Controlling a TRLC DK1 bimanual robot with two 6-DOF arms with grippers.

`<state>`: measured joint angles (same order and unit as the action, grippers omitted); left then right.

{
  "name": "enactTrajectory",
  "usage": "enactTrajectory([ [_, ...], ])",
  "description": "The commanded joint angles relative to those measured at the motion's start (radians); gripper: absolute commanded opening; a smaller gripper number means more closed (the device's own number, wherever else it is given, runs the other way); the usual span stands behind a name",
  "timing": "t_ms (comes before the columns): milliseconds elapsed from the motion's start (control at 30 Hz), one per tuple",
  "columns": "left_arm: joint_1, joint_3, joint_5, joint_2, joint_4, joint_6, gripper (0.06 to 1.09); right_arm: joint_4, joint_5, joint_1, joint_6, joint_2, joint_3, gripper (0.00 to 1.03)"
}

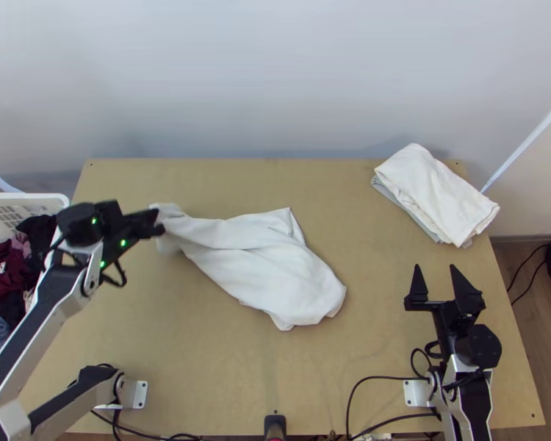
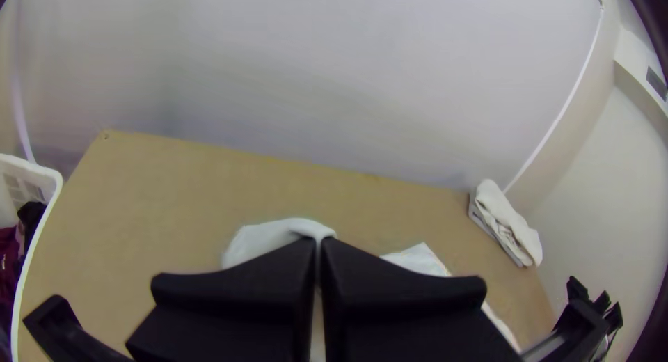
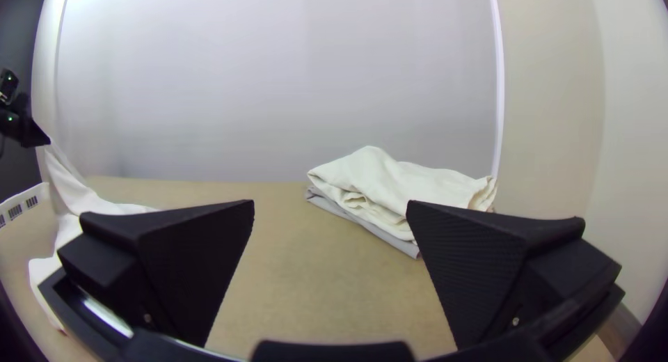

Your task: Fold the t-shirt

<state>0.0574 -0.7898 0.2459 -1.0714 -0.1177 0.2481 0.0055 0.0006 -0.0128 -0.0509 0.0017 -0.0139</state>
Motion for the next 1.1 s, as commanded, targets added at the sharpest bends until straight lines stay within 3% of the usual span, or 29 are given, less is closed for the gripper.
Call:
enactTrajectory([
  [0, -0.036, 0.081, 0.027, 0.057, -0.031, -0.086, 0.31, -0.019, 0.009, -0.001, 0.010, -0.003, 0.005, 0.99],
  [100, -0.051, 0.113, 0.030, 0.085, -0.099, -0.194, 0.51, -0.019, 0.009, -0.001, 0.010, -0.003, 0.005, 0.99],
  [267, -0.119, 0.115, 0.032, 0.099, -0.172, -0.306, 0.62, -0.019, 0.007, -0.001, 0.010, -0.003, 0.005, 0.99],
  [567, -0.214, -0.043, 0.089, 0.090, -0.301, -0.306, 0.62, -0.019, 0.009, -0.001, 0.010, -0.003, 0.005, 0.99],
  [900, -0.240, -0.204, 0.089, 0.053, -0.502, -0.153, 0.62, -0.019, 0.007, -0.001, 0.010, -0.003, 0.005, 0.99],
  [1067, -0.222, -0.244, 0.098, 0.018, -0.632, -0.148, 0.62, -0.019, 0.009, -0.001, 0.008, -0.003, 0.005, 0.99],
])
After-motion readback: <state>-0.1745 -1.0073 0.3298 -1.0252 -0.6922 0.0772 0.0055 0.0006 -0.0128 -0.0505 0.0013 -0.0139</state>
